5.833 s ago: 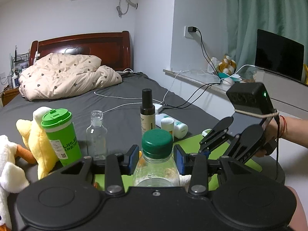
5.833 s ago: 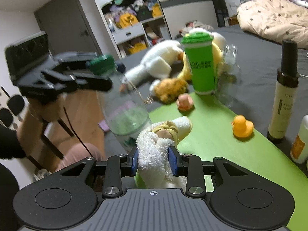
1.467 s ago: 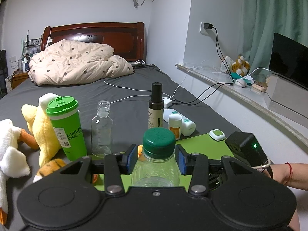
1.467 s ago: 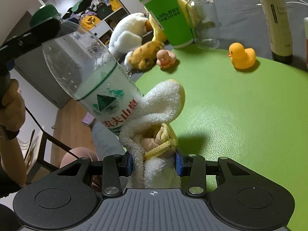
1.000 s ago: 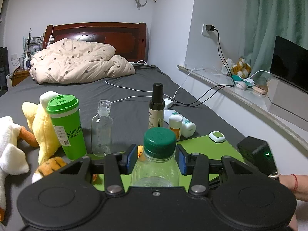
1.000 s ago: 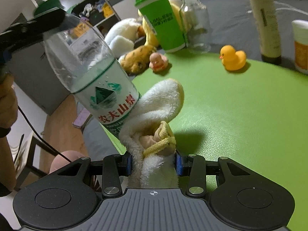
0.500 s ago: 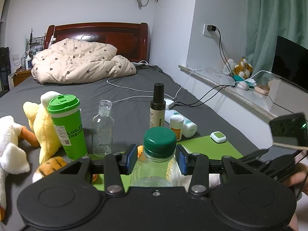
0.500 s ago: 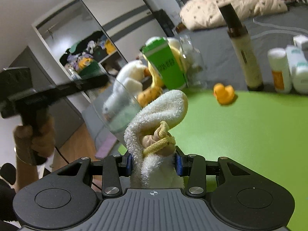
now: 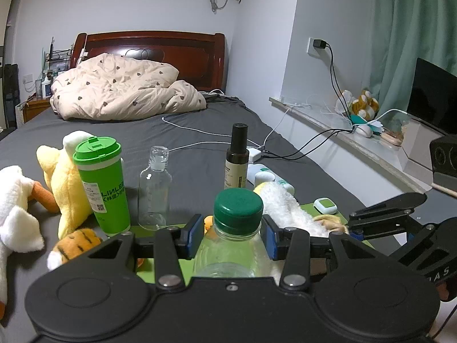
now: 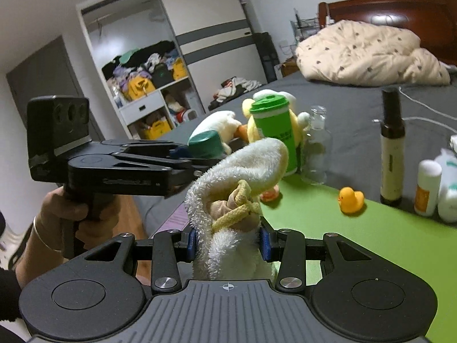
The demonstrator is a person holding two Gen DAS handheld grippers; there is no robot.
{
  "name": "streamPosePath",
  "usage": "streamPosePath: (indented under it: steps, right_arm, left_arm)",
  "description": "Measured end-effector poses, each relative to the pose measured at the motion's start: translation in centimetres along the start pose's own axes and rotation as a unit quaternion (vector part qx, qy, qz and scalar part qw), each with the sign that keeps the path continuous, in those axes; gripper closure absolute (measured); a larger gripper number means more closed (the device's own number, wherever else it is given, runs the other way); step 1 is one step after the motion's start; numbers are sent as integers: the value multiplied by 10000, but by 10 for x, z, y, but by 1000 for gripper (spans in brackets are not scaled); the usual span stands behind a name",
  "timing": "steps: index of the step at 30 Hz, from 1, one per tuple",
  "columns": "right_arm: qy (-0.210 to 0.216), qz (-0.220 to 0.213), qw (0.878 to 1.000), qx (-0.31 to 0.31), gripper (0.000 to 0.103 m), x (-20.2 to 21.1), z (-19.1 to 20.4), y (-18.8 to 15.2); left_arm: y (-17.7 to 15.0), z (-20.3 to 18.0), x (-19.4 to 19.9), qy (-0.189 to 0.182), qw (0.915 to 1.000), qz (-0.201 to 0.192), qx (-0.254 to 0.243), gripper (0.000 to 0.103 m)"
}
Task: Clean container
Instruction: 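Wipe the bottle shoulder with the towel in the right gripper while the left gripper holds it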
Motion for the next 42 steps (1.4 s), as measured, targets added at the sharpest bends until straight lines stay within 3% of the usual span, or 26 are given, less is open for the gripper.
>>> streamPosePath:
  steps: [9,28,42]
  right_arm:
    - [-124,93,9994,310,62,-24,15,-2]
    - [-158,999,9943,326,61,-101,10,-72]
    - [-166,1435,9894,174,61,-118,-16,-93]
  left_arm:
    - [0,-3,-2,-8,10000,16,-30,60]
    - [-2,-1,-3,-71,10000,-10,-4,60]
    - [1,-11,-4,-76,10000,-20,-9,60]
Point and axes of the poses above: each gripper's, at about its wrist camera, not at the fingertips, and x roughly against the way its jaws point, z to its left, y to its top, the point moved 8 cm from there along -x, roughly the way its jaws point, and after that the axes turned 14 degrees about -y, right-handed, at the moved point
